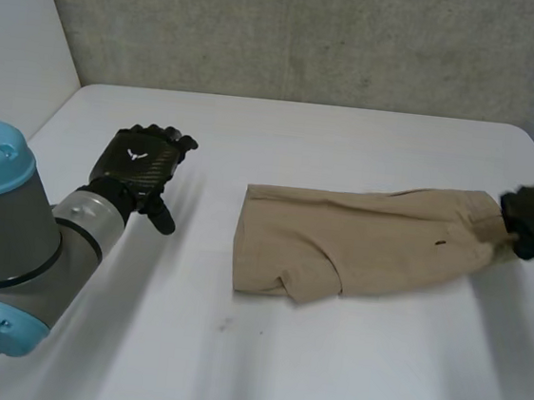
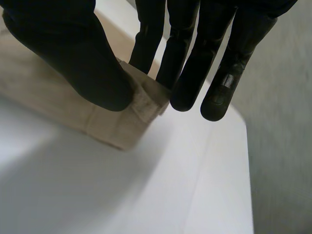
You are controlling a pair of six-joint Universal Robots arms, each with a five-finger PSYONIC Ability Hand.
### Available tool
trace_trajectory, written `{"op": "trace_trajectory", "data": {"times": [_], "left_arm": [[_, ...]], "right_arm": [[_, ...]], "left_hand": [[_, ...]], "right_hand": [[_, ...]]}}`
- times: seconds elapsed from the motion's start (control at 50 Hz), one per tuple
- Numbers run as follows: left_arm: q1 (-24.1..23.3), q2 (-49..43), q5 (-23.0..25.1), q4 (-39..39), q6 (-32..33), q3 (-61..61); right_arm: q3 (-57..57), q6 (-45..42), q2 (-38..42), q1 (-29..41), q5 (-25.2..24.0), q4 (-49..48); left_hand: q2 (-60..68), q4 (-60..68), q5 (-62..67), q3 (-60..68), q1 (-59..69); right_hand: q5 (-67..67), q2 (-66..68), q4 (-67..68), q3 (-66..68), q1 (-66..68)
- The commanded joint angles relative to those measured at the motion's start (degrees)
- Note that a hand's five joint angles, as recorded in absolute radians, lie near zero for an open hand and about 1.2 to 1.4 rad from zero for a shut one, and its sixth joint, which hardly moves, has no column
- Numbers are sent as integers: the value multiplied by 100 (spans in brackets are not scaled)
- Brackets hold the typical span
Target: Fold the shorts.
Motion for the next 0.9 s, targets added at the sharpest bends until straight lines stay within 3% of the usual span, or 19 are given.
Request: {"op": "trace_trajectory", "data": {"times": [0.02, 0.12, 0.18, 0.3, 0.32, 0.34, 0.36, 0.38, 0.4, 0.52, 0.6, 0.66, 0.8, 0.9], "left_arm": [[14, 77, -30, 0, -16, -17], [-4, 138, -48, 0, -16, -26], [5, 147, -48, 26, -25, -17], [14, 130, -48, 53, -25, 18], [23, 121, -48, 53, -25, 27], [23, 112, -48, 53, -25, 36], [23, 103, -48, 62, -25, 53], [32, 94, -48, 62, -25, 79], [32, 77, -48, 70, -25, 97], [-39, -125, -65, 194, -25, 457], [-205, -468, -83, 202, -59, 975], [-705, -897, -74, 141, -331, 1580], [-1505, -2153, -30, -51, -859, 2828], [-1709, -2753, -48, -553, -886, 3357]], "right_arm": [[-825, -76, 37, 1423, -31, 16], [-1010, -147, 300, 2477, -206, -186], [-958, -164, 687, 3241, -671, -414], [-747, -208, 1109, 3621, -1419, -380], [-747, -217, 1127, 3621, -1472, -379], [-747, -200, 1110, 3612, -1507, -371], [-747, -191, 1084, 3612, -1534, -371], [-764, -95, 979, 3612, -1560, -362], [-764, -59, 891, 3621, -1569, -371], [-773, 774, 170, 3157, -1525, -441], [-817, 1978, -208, 2576, -1131, -485], [-843, 2917, -349, 2251, -630, -459], [-1097, 2824, 352, 2197, -383, -100], [-1370, 2842, 872, 2180, -374, 209]], "left_hand": [[-97, -105, -106, -153, -148], [-97, -105, -106, -153, -148], [-97, -105, -106, -153, -148], [-97, -105, -106, -153, -148], [-97, -105, -106, -153, -148], [-97, -105, -106, -153, -148], [-97, -105, -106, -153, -148], [-97, -105, -106, -153, -148], [-80, -88, -89, -136, -132], [21, 13, 12, -35, -31], [54, 47, 46, -1, 3], [138, 131, 129, 83, 87], [323, 316, 315, 268, 272], [340, 333, 332, 285, 289]], "right_hand": [[1473, 1305, 1193, 1249, 2604], [1473, 1305, 1193, 1249, 2604], [1473, 1305, 1193, 1249, 2604], [1473, 1305, 1193, 1249, 2604], [1029, 861, 749, 805, 2160], [-241, -409, -521, -465, 890], [-1819, -1987, -2099, -2043, -688], [-4949, -5117, -5229, -5173, -3818], [-5527, -5695, -5807, -5751, -4396], [-5527, -5695, -5807, -5751, -4396], [-5527, -5695, -5807, -5751, -4396], [-5527, -5695, -5807, -5751, -4396], [-5527, -5695, -5807, -5751, -4396], [-5527, -5695, -5807, -5751, -4396]]}}
